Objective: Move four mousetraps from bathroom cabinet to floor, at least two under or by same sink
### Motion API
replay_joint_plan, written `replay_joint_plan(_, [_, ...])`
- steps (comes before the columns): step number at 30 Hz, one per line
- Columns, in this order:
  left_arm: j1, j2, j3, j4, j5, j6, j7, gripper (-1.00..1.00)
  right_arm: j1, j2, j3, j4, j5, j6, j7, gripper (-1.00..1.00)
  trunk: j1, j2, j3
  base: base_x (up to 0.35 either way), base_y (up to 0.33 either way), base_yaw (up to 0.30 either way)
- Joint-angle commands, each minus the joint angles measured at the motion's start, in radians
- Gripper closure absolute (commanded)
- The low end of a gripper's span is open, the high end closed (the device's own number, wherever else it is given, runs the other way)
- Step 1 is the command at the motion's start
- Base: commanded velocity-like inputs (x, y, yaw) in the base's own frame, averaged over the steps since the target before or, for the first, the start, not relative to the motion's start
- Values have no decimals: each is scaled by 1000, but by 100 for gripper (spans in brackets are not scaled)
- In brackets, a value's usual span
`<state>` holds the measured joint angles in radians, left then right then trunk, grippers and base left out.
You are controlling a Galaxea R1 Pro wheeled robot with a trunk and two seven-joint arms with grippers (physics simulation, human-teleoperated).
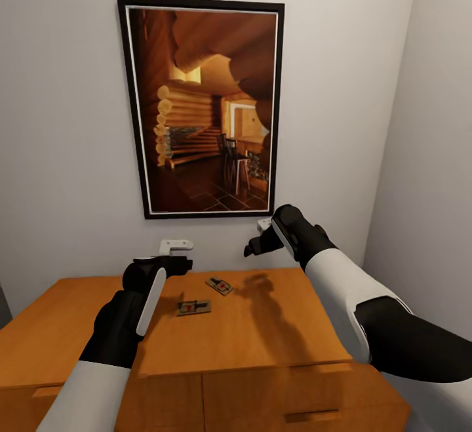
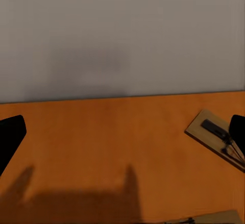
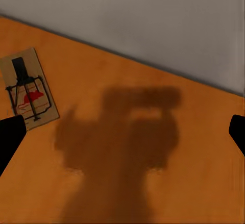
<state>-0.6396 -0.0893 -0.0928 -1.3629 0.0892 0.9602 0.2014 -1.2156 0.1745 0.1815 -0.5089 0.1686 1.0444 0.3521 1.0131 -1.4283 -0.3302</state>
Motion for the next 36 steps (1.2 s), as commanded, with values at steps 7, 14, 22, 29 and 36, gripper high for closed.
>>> replay_joint_plan(7, [-1, 0, -1, -1, 8, 3, 10, -100, -1, 0, 1, -3, 11, 3, 10, -100, 0, -1, -1, 118, 0, 0])
replay_joint_plan(14, [-1, 0, -1, -1, 8, 3, 10, -100, -1, 0, -1, -5, 10, 3, 10, -100, 0, -1, -1, 20, 0, 0])
replay_joint_plan(22, [-1, 1, 0, -1, 10, 3, 6, -100, -1, 0, -4, -5, 9, 3, 10, -100, 0, -1, -1, 3, 0, 0])
replay_joint_plan(29, [-1, 2, 1, 0, 27, 3, 3, -100, -1, 0, -3, -1, -92, 3, 2, -100, 0, -1, -1, 0, 0, 0])
replay_joint_plan(36, [-1, 4, 1, 1, 78, 3, 3, -100, 0, 0, 3, 27, -157, 3, -4, -100, 0, -1, -1, 0, 0, 0])
